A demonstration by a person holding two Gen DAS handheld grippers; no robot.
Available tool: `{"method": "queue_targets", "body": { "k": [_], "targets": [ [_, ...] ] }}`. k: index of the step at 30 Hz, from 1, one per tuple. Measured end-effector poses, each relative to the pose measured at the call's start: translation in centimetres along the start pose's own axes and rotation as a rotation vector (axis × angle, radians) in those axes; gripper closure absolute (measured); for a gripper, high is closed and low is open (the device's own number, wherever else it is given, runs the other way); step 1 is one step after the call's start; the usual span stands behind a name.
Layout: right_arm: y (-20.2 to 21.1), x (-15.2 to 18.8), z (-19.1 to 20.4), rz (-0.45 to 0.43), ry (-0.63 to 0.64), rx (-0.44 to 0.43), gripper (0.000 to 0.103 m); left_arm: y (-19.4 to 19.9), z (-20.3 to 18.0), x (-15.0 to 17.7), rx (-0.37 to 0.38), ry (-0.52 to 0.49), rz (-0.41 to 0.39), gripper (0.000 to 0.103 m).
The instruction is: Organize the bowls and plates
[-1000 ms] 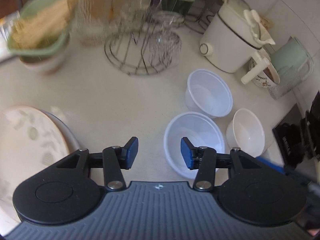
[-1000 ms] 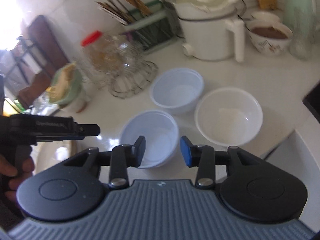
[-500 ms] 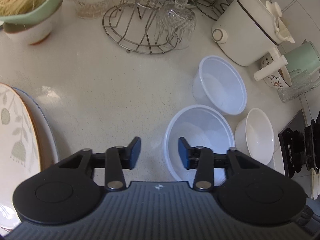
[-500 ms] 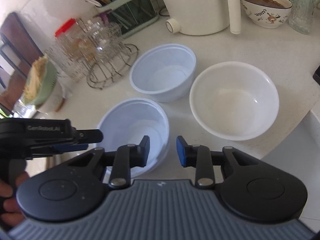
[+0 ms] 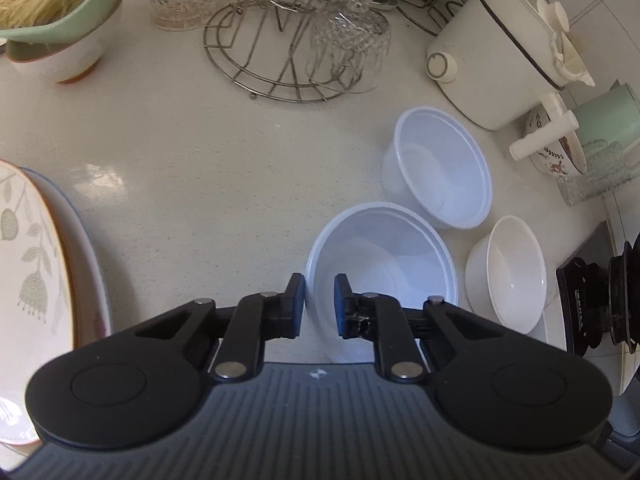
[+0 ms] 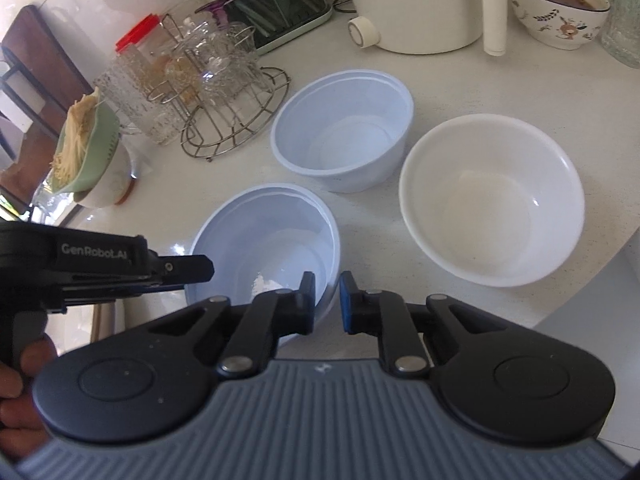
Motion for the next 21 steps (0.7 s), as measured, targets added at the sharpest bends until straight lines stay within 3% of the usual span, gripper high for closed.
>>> {"method": "queue_targets", "body": {
  "k": [10,21],
  "targets": [
    [-0.7,-1.2,3.8,0.009,0.107,-0.096,0.087,2.7,2.9,-0.6,-0.097,0.041,-0.066,0.084],
    [-1.8,-1.8,7.5,0.024,0.184,-0.157,0.086,3.7,6.5,-1.4,-0.145,0.071,-0.044,0.083]
  ]
}}
Point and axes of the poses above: each gripper's, at about its wrist camera, not at the fingertips, and y roughly against the way its jaws point, z to its left, x to its underside, the point moved 7 cm from there along -y, roughly the way its jaws point, and after that the axes turned 11 degrees about y, right-handed, at the moved point
